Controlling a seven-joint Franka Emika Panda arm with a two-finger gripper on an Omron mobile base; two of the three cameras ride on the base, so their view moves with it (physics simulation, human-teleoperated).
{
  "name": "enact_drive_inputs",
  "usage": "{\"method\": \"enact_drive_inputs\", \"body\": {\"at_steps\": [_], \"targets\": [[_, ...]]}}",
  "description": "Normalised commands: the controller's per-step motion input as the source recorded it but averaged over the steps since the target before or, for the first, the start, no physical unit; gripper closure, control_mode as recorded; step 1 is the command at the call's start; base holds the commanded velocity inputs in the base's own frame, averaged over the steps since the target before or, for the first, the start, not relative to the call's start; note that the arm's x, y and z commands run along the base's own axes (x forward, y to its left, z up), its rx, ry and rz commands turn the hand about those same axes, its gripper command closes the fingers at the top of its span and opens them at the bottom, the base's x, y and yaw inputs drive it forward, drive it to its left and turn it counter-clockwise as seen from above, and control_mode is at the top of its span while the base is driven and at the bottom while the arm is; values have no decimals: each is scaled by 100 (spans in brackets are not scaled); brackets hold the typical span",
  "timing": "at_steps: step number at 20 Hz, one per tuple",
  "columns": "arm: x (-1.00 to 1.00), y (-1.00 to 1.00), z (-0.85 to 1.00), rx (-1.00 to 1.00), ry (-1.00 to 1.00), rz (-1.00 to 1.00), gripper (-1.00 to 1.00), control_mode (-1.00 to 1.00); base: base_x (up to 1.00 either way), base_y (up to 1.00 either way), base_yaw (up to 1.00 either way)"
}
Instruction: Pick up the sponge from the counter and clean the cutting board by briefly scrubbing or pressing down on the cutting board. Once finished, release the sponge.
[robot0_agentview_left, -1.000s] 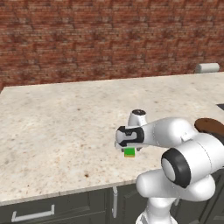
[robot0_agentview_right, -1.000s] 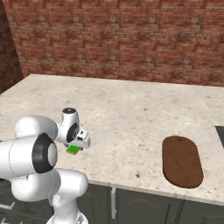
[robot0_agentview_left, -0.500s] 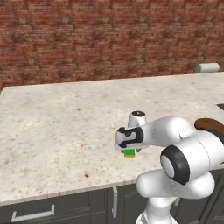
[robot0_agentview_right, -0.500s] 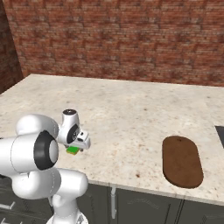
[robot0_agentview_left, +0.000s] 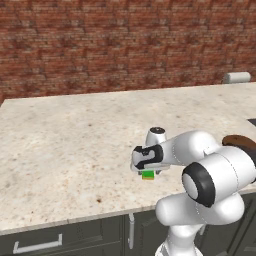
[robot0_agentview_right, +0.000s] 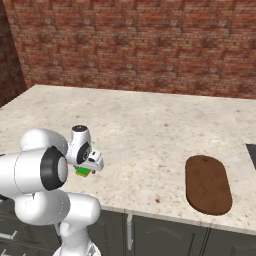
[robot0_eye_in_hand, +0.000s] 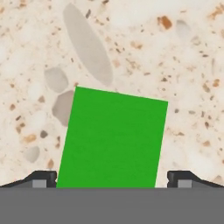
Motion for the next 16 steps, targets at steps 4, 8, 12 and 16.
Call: {"method": "enact_drive_inputs", "body": {"at_steps": [4,8,12,16], "targets": [[0,0,0,0,0,0,100,-100,0,0,0],[0,0,6,0,-5,0,100,-100,0,0,0],[0,-4,19,0,-21,3,100,-100,0,0,0],[-1,-36,67,0,-4,1,100,-100,0,0,0]]}}
